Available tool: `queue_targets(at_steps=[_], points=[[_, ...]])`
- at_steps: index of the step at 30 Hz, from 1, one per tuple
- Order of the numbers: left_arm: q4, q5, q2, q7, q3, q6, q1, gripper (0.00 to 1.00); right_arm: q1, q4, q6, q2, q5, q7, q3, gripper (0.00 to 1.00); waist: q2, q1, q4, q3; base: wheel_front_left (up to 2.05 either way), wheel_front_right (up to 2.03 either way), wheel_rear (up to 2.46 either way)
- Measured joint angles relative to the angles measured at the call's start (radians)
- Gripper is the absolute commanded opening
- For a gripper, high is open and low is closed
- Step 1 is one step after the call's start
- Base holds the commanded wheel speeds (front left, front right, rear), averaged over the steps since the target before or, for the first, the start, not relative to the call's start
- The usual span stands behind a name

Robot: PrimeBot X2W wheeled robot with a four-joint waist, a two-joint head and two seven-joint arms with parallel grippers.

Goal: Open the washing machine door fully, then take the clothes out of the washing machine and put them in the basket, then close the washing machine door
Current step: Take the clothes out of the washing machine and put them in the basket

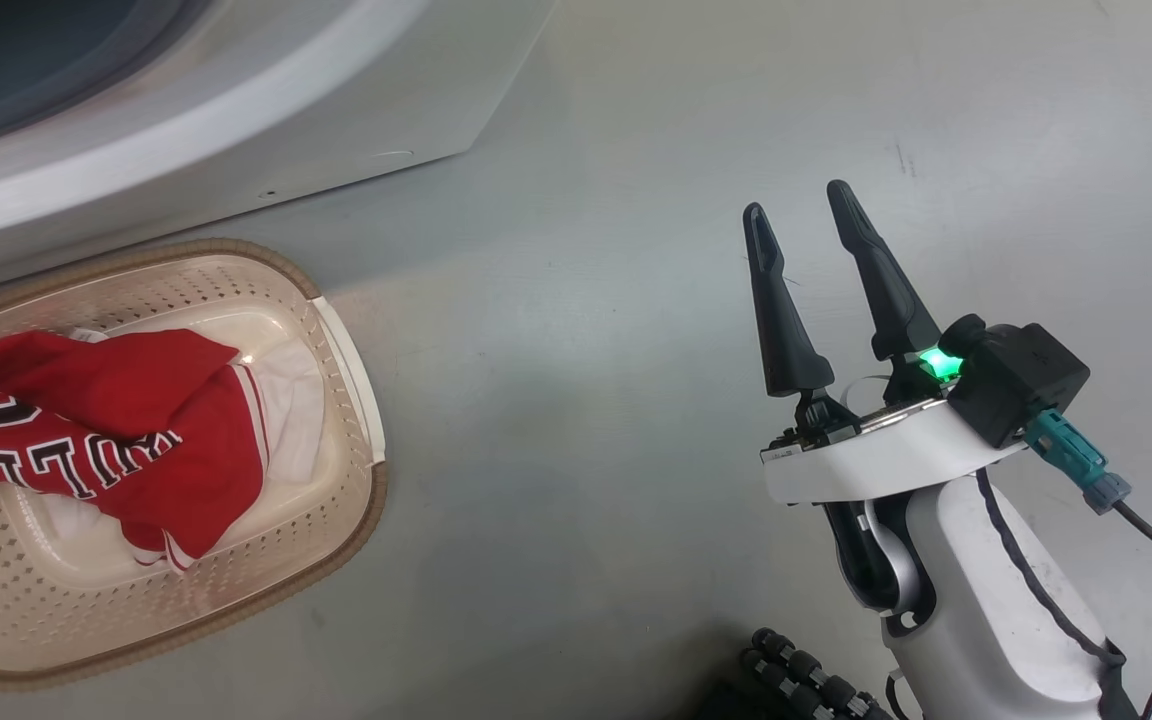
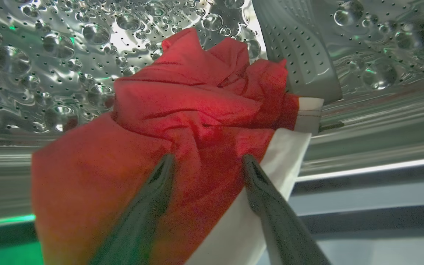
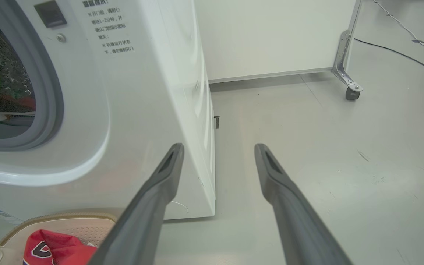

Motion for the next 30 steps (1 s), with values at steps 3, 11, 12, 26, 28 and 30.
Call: queue_targets(at_steps=[3, 11, 12, 26, 28, 30], points=[[0.002, -0.002, -0.001, 0.03, 0.001, 0.0, -0.01, 0.0, -0.002, 0.0, 0.0, 0.0, 0.0, 0.0, 0.0, 1.0, 0.0, 0.0, 0.0, -0.001, 0.0, 0.0, 0.0], [-0.005, 0.0, -0.003, 0.038, -0.012, -0.001, -0.015, 0.0, -0.005, 0.002, -0.001, 0.0, 0.0, 0.0, 0.0, 1.0, 0.0, 0.0, 0.001, -0.002, 0.0, 0.0, 0.0], [-0.008, 0.0, -0.004, 0.037, -0.011, -0.001, -0.015, 0.0, -0.005, 0.002, -0.003, 0.0, 0.0, 0.0, 0.0, 1.0, 0.0, 0.0, 0.001, -0.002, 0.0, 0.0, 0.0], [-0.065, -0.008, -0.058, -0.092, -0.02, -0.01, -0.013, 0.0, -0.017, 0.007, -0.005, 0.0, -0.002, 0.0, -0.003, 1.0, 0.0, 0.0, 0.013, -0.007, 0.0, 0.0, 0.0], [-0.07, -0.009, -0.065, -0.113, -0.021, -0.01, -0.009, 0.0, -0.017, 0.008, -0.005, 0.0, -0.002, 0.0, -0.004, 1.0, 0.0, 0.0, 0.016, -0.008, 0.0, 0.0, 0.0], [-0.074, -0.01, -0.079, -0.144, -0.022, -0.01, 0.002, 0.0, -0.017, 0.011, -0.005, 0.0, -0.004, 0.0, -0.007, 1.0, 0.0, 0.0, 0.018, -0.011, 0.0, 0.0, 0.0]])
